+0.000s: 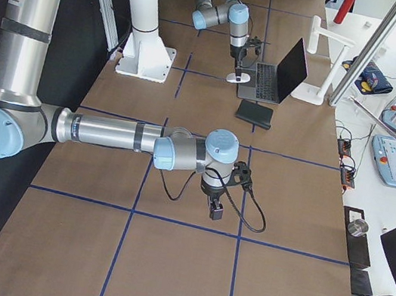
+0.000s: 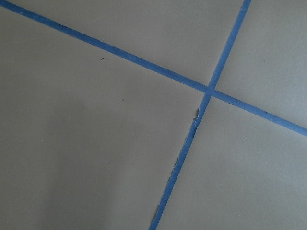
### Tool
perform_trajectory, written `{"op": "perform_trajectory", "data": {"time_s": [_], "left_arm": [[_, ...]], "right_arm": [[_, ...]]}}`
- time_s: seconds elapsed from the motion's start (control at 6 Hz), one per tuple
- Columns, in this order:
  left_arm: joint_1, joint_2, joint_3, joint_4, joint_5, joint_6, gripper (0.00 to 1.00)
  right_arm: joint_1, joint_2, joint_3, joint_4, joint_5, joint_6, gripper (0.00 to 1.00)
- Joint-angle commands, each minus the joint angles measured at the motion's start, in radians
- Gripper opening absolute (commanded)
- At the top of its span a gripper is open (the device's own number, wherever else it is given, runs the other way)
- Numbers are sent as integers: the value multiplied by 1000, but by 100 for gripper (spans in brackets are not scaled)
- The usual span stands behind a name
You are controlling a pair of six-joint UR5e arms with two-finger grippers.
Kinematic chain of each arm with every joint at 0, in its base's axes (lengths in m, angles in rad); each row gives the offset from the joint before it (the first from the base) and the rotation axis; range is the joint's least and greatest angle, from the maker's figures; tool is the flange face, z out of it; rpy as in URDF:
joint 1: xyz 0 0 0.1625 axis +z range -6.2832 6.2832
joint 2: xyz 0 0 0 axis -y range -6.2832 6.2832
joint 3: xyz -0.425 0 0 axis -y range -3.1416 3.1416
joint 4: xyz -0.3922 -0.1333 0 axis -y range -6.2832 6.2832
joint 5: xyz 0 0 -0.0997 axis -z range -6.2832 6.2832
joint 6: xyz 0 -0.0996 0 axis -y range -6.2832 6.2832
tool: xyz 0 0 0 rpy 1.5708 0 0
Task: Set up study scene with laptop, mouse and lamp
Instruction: 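Carry the white mouse with the left gripper onto the mouse pad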
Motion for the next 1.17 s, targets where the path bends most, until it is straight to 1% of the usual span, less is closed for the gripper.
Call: {"op": "perform_trajectory", "data": {"time_s": [0.0,0.17,0.33,0.5,0.67,0.83,1.0], "left_arm": [[-13,-232,363,-127,3,-14,44],[-13,-301,488,-176,12,-43,45],[-9,-354,666,-313,54,-63,47],[0,-413,760,-333,73,-71,48],[19,-416,772,-334,84,-92,49],[36,-419,784,-337,113,-112,56],[42,-419,789,-337,113,-117,70]], "right_arm": [[0,-4,1,2,0,0,100],[0,-5,1,1,0,0,100],[0,-7,1,1,0,0,100],[0,-13,1,1,0,0,100],[0,-16,1,2,0,0,100],[0,-18,-1,2,0,-2,100],[0,-18,-1,2,-1,-2,100]]}}
